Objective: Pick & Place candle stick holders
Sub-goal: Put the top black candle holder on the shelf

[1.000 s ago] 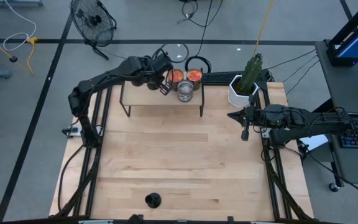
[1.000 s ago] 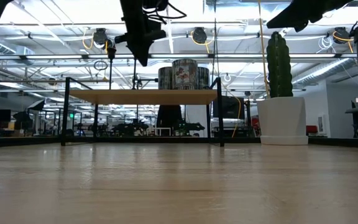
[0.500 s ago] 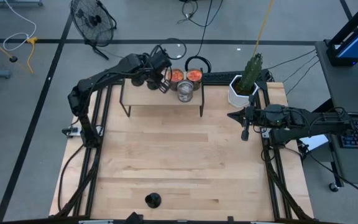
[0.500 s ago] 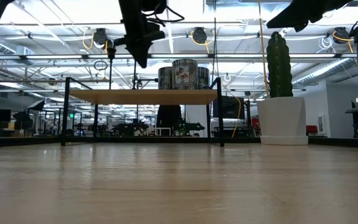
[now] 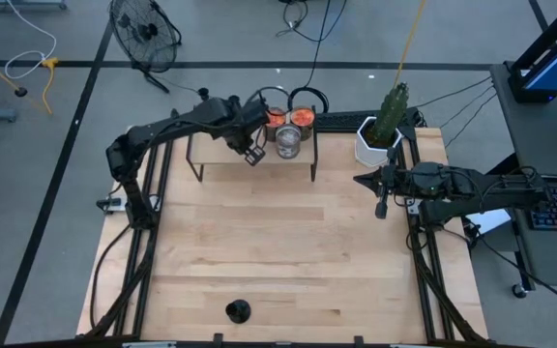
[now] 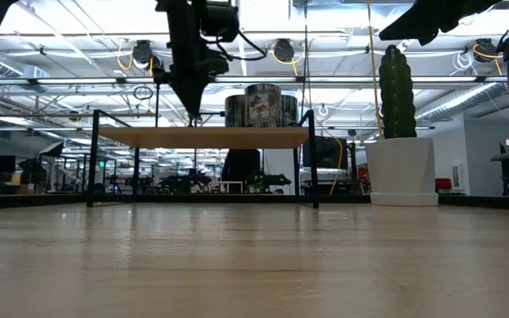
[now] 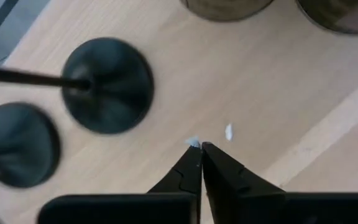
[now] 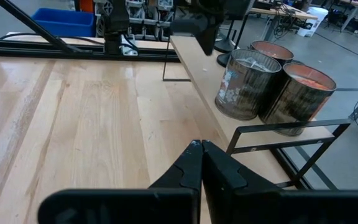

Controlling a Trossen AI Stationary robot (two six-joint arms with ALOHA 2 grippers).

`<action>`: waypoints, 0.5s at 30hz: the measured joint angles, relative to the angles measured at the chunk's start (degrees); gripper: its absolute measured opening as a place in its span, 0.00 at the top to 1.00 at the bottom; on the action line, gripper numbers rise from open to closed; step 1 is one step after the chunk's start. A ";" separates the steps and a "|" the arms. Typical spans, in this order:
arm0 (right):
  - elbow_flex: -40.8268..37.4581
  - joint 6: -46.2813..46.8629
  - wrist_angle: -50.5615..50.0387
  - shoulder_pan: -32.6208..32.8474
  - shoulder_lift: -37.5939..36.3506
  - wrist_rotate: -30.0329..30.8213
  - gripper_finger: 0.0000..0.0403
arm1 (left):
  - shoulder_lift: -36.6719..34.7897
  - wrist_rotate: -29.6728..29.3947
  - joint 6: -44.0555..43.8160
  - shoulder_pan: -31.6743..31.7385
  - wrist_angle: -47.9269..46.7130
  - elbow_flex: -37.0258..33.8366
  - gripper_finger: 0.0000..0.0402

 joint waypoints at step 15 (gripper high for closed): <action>0.00 0.00 0.02 0.00 -0.02 0.15 1.00 | -0.02 0.85 2.56 3.07 5.95 -1.87 0.99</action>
